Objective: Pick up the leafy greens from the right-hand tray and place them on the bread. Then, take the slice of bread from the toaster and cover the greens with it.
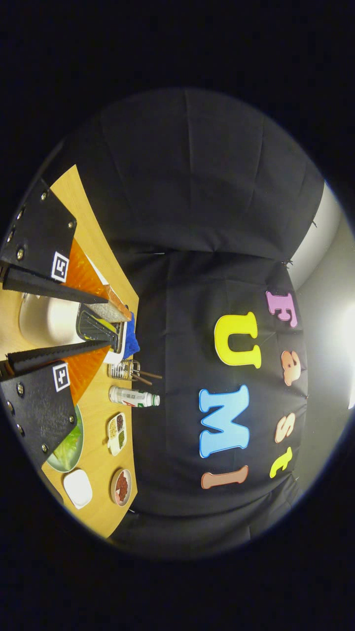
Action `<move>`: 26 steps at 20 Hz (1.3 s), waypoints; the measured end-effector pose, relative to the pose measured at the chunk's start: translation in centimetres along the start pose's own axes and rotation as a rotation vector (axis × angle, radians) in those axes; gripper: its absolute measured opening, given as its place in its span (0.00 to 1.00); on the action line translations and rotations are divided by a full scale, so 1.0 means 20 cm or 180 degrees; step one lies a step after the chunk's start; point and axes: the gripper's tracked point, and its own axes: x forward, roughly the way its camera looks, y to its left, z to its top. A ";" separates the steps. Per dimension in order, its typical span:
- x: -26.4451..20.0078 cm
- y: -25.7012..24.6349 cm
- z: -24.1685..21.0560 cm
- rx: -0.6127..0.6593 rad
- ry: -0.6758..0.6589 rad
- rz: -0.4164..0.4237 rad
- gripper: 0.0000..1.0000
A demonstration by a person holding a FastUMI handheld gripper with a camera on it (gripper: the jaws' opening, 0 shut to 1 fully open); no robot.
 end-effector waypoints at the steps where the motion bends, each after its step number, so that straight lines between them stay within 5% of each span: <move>1: 0.02 0.03 -0.01 0.0026 0.0043 -0.0028 0.45; 20: 0.43 0.12 -0.09 0.0061 0.0194 -0.0451 0.45; 21: 0.39 0.12 -0.07 0.0018 0.0158 -0.0413 0.24; 24: 0.35 0.07 -0.03 0.0097 0.0100 -0.0426 0.24; 25: 0.38 0.07 -0.06 0.0185 0.0127 -0.0344 0.07; 26: 0.38 0.06 -0.05 0.0210 0.0135 -0.0313 0.07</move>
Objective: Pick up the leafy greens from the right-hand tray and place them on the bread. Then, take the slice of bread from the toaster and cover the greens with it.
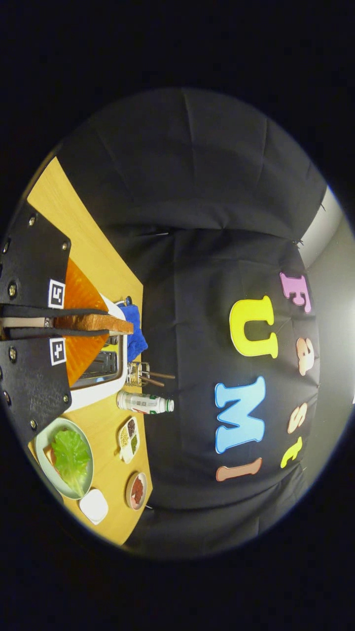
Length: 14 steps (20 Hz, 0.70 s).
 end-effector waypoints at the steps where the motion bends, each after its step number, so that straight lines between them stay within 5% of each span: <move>1: 0.00 -0.01 0.02 0.0018 0.0015 0.0032 0.08; 14: -0.20 -0.11 0.36 0.0201 -0.0483 0.0365 0.07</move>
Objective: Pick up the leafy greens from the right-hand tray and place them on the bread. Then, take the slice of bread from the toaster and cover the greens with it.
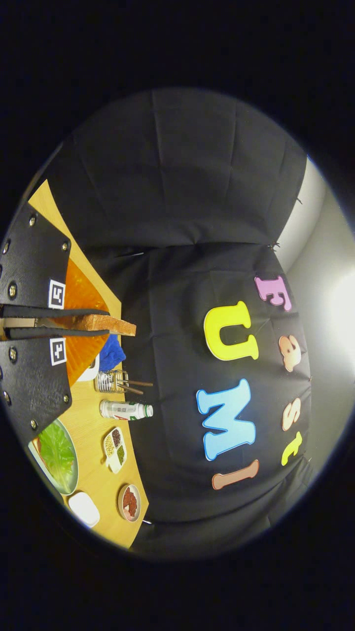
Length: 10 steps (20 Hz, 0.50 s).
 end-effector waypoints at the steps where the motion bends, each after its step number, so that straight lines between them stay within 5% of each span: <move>1: -0.01 -0.01 0.03 0.0015 -0.0046 0.0001 0.07; 6: -0.11 -0.16 0.13 0.0000 -0.0181 0.0072 0.07; 10: -0.16 -0.47 0.06 -0.0115 -0.0141 -0.0126 0.07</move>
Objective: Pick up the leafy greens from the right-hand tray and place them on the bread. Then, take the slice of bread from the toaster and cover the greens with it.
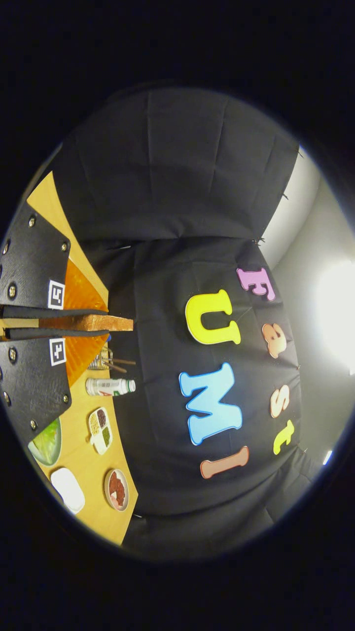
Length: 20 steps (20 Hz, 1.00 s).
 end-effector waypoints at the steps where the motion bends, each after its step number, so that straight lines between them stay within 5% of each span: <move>1: 0.00 -0.09 -0.02 -0.0068 -0.0003 -0.0107 0.07; 8: -0.05 -0.44 -0.12 -0.0226 0.0130 -0.0431 0.07; 20: -0.16 -0.64 -0.27 -0.0395 0.0232 -0.0194 0.07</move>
